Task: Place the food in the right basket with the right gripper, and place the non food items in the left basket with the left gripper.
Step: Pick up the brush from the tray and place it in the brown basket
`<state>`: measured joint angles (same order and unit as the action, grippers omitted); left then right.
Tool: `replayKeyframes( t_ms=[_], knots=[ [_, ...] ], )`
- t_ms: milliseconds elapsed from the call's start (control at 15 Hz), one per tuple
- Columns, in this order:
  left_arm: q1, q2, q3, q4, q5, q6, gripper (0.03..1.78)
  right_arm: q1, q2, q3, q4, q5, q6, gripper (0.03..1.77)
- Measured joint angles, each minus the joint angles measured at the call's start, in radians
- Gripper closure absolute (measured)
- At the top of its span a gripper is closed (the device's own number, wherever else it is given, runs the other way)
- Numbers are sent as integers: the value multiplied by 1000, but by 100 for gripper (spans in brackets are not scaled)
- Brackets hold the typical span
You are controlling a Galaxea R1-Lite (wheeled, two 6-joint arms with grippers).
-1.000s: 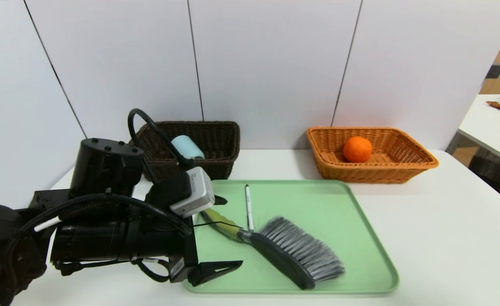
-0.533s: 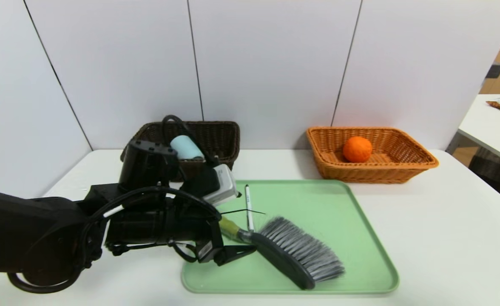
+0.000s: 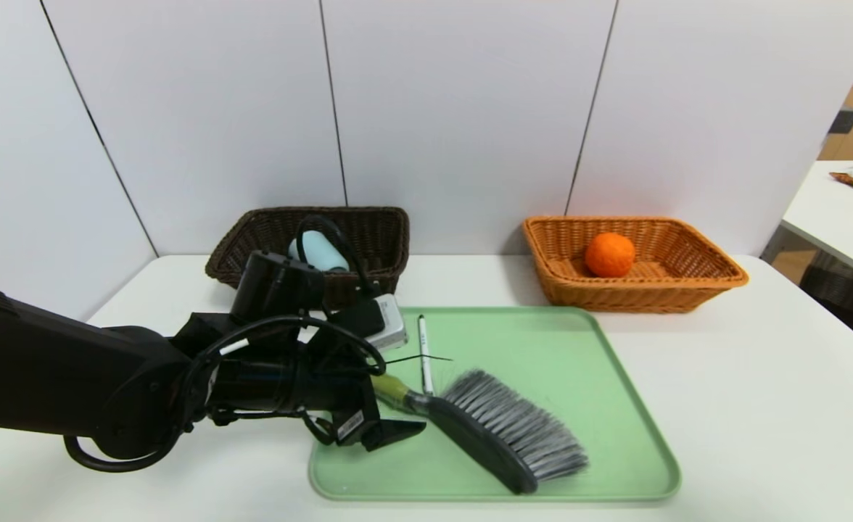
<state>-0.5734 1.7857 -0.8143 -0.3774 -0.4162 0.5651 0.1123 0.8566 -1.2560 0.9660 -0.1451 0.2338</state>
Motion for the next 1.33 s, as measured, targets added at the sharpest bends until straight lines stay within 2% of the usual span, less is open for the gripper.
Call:
replayKeyframes(
  t_ms=[933,1200,1333],
  knots=[
    [18,23,-48,91,13,34,12,-2,8,27,-16,0,0,11],
    [19,29,-141,255,3,32,12,-3,3,49,-17,-1,5,11],
    [19,34,-177,304,-5,32,12,-5,1,50,-17,-3,23,10]
  ],
)
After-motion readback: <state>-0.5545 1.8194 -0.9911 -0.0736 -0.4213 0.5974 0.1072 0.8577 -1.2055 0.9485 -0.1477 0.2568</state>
